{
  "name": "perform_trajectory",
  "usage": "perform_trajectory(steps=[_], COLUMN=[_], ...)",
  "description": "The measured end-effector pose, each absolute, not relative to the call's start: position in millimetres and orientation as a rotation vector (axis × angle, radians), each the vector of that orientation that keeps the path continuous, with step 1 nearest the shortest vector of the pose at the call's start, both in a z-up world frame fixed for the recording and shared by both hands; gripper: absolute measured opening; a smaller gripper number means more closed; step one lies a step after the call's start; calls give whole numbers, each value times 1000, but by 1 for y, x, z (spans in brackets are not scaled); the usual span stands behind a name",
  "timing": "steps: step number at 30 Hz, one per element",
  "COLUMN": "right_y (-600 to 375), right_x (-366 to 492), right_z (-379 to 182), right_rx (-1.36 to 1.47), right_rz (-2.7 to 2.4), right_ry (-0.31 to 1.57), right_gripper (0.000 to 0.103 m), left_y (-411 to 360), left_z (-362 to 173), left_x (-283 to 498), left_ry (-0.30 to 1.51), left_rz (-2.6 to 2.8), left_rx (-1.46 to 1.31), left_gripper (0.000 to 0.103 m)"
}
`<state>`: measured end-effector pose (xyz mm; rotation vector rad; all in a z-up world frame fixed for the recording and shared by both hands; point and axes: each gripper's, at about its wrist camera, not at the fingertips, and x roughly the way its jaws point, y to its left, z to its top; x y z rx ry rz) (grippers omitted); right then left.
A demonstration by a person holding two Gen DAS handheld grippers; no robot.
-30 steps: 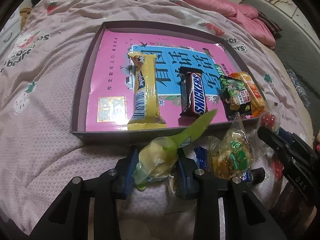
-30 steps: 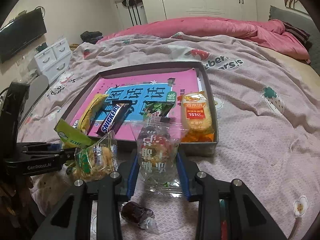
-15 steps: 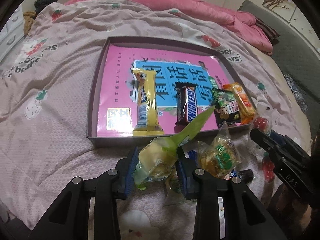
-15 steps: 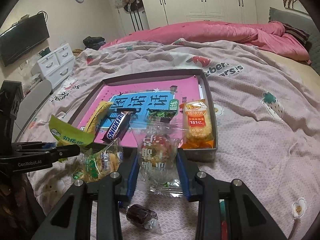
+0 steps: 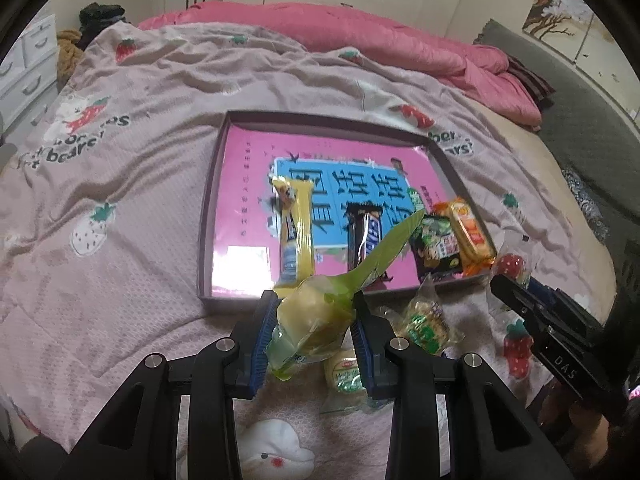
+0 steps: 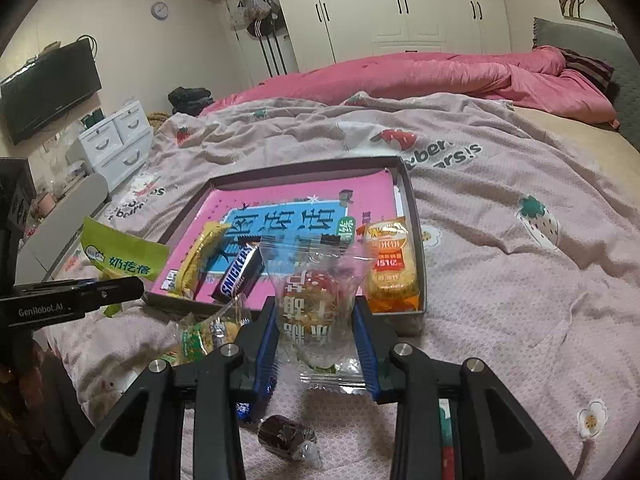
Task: Organize snacks
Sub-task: 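Lift both held bags and carry them over the tray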
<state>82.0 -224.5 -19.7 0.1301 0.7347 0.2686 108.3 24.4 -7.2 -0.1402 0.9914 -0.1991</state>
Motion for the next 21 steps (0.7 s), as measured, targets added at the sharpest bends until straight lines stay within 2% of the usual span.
perform_trajectory(steps=[21], right_y=[-229], right_x=[77], right_z=[12], right_rx=[116], right_rz=[285], right_ry=[600], right_gripper=[36], left_y=[10], left_z=[36], left_x=[119], left_ry=[878], left_rz=[-202], left_rx=[-144], left_gripper=[36])
